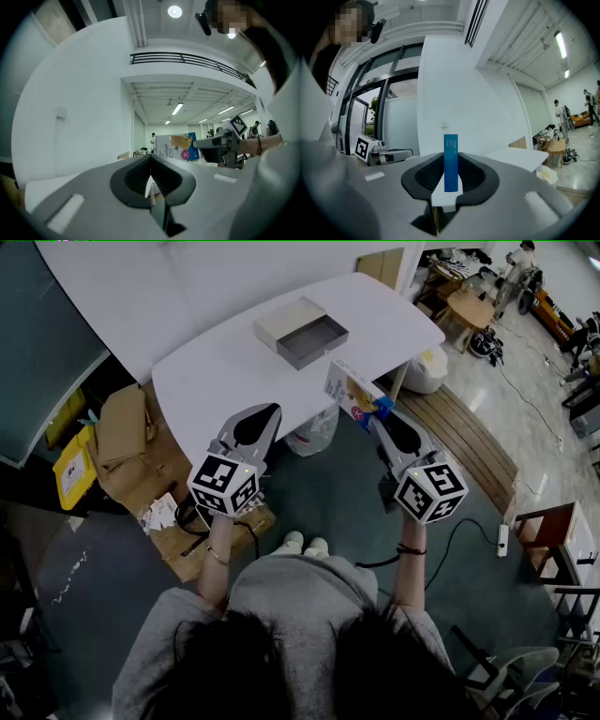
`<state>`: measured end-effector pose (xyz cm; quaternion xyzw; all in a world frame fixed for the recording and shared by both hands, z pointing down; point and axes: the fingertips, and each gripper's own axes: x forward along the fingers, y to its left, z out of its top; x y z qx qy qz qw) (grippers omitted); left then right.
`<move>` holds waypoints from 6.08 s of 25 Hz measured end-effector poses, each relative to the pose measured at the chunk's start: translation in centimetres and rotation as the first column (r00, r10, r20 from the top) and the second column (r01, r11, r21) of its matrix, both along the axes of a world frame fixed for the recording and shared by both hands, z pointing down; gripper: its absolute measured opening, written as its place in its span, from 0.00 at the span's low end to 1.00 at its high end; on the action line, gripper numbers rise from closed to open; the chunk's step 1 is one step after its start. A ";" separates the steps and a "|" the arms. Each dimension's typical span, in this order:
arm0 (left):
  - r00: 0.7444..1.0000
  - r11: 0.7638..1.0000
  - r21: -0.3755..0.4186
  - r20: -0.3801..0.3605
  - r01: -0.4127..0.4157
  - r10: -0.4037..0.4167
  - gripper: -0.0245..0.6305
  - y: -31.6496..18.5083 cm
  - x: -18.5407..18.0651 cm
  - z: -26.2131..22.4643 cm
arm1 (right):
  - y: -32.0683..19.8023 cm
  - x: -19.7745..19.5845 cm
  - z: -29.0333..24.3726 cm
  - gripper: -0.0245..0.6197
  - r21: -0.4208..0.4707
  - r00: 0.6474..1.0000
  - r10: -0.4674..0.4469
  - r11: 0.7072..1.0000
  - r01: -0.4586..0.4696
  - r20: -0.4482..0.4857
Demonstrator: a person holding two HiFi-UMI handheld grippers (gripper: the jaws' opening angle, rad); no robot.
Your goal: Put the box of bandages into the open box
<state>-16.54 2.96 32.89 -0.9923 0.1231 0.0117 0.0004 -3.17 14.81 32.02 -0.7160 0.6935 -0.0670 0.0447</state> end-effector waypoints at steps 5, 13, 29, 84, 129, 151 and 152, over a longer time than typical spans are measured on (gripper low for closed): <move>1.000 1.000 0.000 0.003 0.002 -0.002 0.03 0.1 0.1 0.2 | 0.4 0.5 0.3 0.20 0.001 1.000 0.004 1.000 -0.004 0.007; 1.000 1.000 -0.004 0.013 0.015 -0.015 0.03 0.6 0.6 0.4 | 1.1 1.3 0.6 0.20 0.000 1.000 -0.001 1.000 0.001 0.018; 0.998 0.997 -0.034 0.022 0.063 -0.063 0.03 0.2 3.1 1.1 | 0.0 3.8 0.8 0.20 0.016 0.997 -0.051 0.999 0.050 0.062; 0.989 0.970 -0.193 0.045 0.149 -0.143 0.03 -19.5 18.2 7.0 | -22.8 18.8 5.6 0.20 -0.067 0.980 -0.149 0.985 0.159 0.135; 0.877 0.806 -0.347 0.201 0.480 -0.436 0.03 -25.9 20.4 15.1 | -36.5 20.3 14.7 0.20 -0.346 0.759 -0.580 0.675 0.651 0.296; 0.870 0.764 -0.419 0.262 0.492 -0.417 0.03 -27.2 21.1 19.0 | -40.1 19.8 19.6 0.20 -0.485 0.660 -0.604 0.457 0.746 0.447; 0.869 0.761 -0.420 0.262 0.495 -0.420 0.03 -27.2 21.2 19.0 | -40.4 19.9 19.8 0.20 -0.487 0.653 -0.602 0.444 0.752 0.460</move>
